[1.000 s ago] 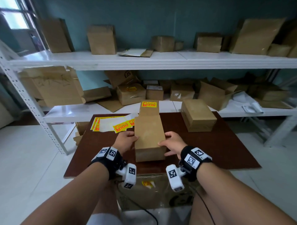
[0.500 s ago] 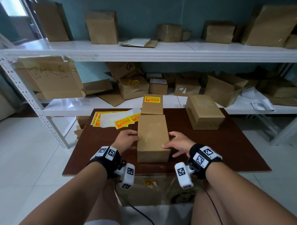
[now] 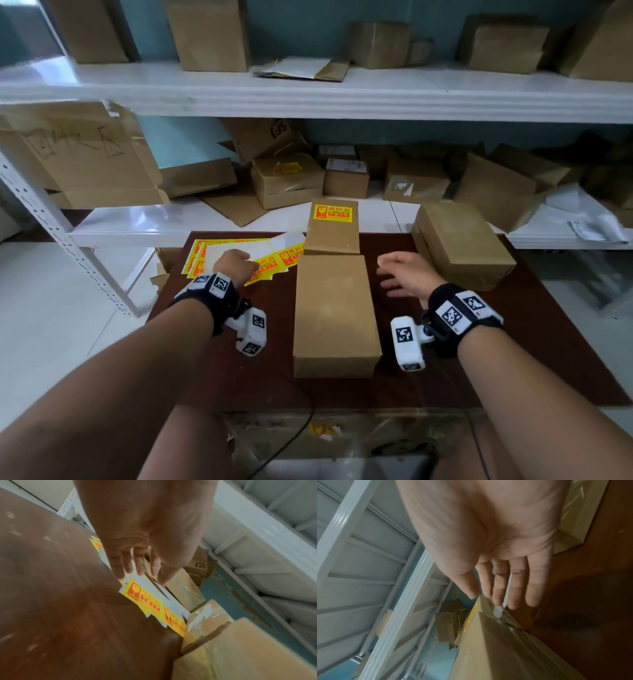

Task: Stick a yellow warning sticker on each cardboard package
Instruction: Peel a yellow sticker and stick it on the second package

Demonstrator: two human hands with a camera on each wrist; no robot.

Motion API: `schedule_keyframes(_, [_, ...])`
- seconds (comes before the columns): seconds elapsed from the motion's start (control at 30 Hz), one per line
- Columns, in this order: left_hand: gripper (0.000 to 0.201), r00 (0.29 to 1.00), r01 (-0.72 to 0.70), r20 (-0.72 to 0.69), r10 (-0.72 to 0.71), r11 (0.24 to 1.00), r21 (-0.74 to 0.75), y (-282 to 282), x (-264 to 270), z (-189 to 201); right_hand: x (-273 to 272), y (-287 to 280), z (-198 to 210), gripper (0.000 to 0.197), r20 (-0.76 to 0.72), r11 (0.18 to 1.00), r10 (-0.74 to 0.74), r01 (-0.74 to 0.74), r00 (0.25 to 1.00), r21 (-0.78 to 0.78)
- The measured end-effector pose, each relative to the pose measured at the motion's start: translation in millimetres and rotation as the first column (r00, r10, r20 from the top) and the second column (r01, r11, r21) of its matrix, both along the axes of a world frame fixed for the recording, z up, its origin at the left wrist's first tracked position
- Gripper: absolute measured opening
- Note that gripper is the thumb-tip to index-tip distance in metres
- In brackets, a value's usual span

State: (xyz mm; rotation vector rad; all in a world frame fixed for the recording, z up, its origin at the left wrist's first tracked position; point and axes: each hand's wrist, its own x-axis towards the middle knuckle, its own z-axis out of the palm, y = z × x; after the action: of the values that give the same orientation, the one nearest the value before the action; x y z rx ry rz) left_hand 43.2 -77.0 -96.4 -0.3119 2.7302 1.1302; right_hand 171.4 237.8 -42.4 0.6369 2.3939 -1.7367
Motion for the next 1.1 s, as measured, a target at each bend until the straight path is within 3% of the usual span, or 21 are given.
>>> schedule_keyframes(0.13, [0.075, 0.999, 0.029, -0.02, -0.038, 0.943, -0.332, 1.4, -19.5, -19.2, -18.8, -2.7, -8.3, 0.024, -0.113, 0.998, -0.06, 0.057, 0.992, -0.028])
schedule_keyframes(0.37, [0.086, 0.99, 0.144, 0.052, -0.135, 0.879, -0.455, 7.2, -30.9, -38.6, -29.2, 2.5, -15.7, 0.024, -0.181, 0.994, -0.085, 0.072, 0.98, -0.079])
schedule_keyframes(0.53, [0.08, 0.991, 0.086, -0.054, -0.122, 0.892, -0.444, 8.3, -29.8, -40.5, -28.0, 10.3, -9.6, 0.022, -0.213, 0.991, -0.105, 0.085, 0.971, -0.103])
schedule_keyframes(0.63, [0.07, 0.987, 0.03, -0.145, -0.074, 0.959, -0.282, 9.8, -26.0, -37.8, -27.4, 10.5, -3.1, 0.019, -0.237, 0.985, -0.122, 0.088, 0.964, -0.147])
schedule_keyframes(0.77, [0.063, 0.945, -0.076, -0.307, 0.114, 0.988, 0.135, 1.7, -26.7, -16.4, -21.6, 7.0, 0.4, 0.02, -0.251, 0.984, -0.121, 0.083, 0.96, -0.155])
schedule_keyframes(0.9, [0.059, 0.919, -0.048, -0.296, 0.261, 0.819, 0.572, -1.6, -9.6, 27.8, -19.6, -2.1, 8.9, 0.024, -0.292, 0.983, -0.1, 0.049, 0.951, -0.177])
schedule_keyframes(0.97, [0.054, 0.938, 0.048, -0.281, 0.204, 0.726, 0.686, 6.3, 7.8, 46.8, -20.4, -8.7, 12.2, 0.03, -0.315, 0.978, -0.101, 0.036, 0.944, -0.207])
schedule_keyframes(1.1, [0.053, 0.96, 0.251, -0.274, -0.054, 0.596, 0.763, 31.6, 37.8, 62.9, -23.0, -16.7, 9.0, 0.056, -0.327, 0.96, -0.093, -0.002, 0.941, -0.28])
